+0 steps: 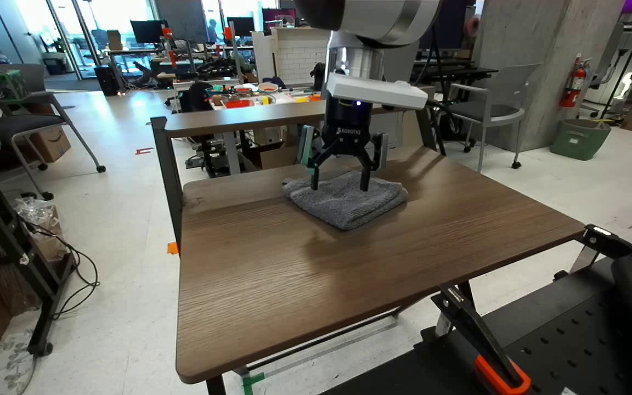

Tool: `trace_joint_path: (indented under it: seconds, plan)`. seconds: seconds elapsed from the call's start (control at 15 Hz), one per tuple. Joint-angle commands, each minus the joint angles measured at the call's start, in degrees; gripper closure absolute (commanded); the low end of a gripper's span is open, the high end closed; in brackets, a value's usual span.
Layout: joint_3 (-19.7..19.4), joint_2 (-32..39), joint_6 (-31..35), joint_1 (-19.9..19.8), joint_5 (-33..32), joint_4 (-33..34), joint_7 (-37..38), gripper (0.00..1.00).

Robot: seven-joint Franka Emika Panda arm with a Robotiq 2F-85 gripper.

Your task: Move the cloth

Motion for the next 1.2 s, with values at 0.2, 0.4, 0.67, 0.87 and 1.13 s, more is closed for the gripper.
trace_joint_path:
  seconds: [0.2,0.4,0.67,0.87,1.13]
  plan:
    - [-1.3,3.4,-0.8,0.7,-0.7,4.0,2.3,0.0]
    - [-1.7,3.4,-1.0,0.3,-0.4,3.8,2.6,0.0]
    - [-2.6,3.4,-1.2,0.0,-0.5,3.4,3.2,0.0]
    - [-3.1,4.5,-2.8,0.0,-0.9,4.8,3.3,0.0]
    - [-4.0,5.0,-5.1,0.1,-1.3,5.0,4.1,0.0]
